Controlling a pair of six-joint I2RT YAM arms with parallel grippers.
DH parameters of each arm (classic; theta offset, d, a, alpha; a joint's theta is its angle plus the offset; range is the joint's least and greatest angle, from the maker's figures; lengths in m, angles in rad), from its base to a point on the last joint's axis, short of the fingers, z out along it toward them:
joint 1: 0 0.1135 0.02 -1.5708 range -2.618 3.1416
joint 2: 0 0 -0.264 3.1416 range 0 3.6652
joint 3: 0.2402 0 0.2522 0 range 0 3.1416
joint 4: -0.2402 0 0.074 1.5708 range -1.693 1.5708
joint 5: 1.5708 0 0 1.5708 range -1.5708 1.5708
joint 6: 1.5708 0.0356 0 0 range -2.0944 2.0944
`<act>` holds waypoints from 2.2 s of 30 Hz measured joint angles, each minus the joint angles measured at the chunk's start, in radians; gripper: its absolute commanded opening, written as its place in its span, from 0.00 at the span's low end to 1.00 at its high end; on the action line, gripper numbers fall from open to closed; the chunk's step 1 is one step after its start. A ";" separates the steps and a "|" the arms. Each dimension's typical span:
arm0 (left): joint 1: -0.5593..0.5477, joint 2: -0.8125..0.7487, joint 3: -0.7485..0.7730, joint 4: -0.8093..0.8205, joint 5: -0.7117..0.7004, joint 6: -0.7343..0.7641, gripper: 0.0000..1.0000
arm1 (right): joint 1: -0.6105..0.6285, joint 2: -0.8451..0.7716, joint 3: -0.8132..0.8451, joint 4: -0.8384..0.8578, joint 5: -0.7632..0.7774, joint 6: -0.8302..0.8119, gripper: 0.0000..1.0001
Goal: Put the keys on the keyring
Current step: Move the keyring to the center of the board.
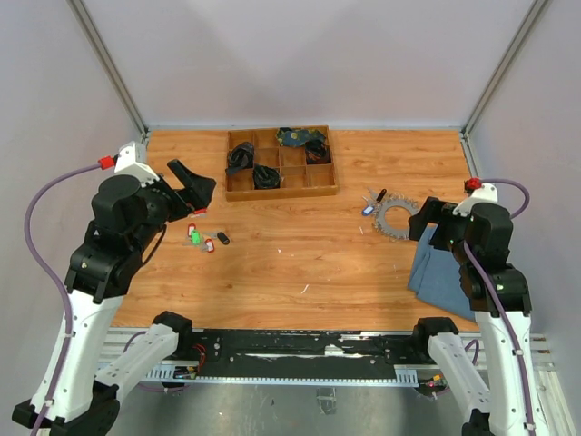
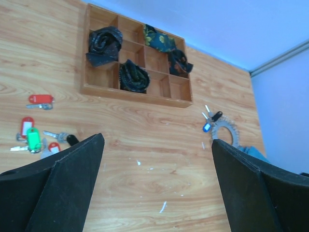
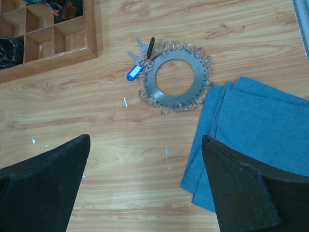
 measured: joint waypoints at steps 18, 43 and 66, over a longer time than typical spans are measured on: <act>-0.385 0.220 0.130 0.187 0.051 -0.208 1.00 | 0.000 0.344 -0.030 0.024 -0.080 -0.004 0.98; -0.507 0.458 0.396 0.486 0.035 -0.266 1.00 | 0.000 1.132 0.241 0.285 -0.159 -0.013 0.99; -0.507 0.468 0.370 0.562 0.028 -0.251 1.00 | 0.098 1.245 0.286 0.306 -0.110 -0.067 0.98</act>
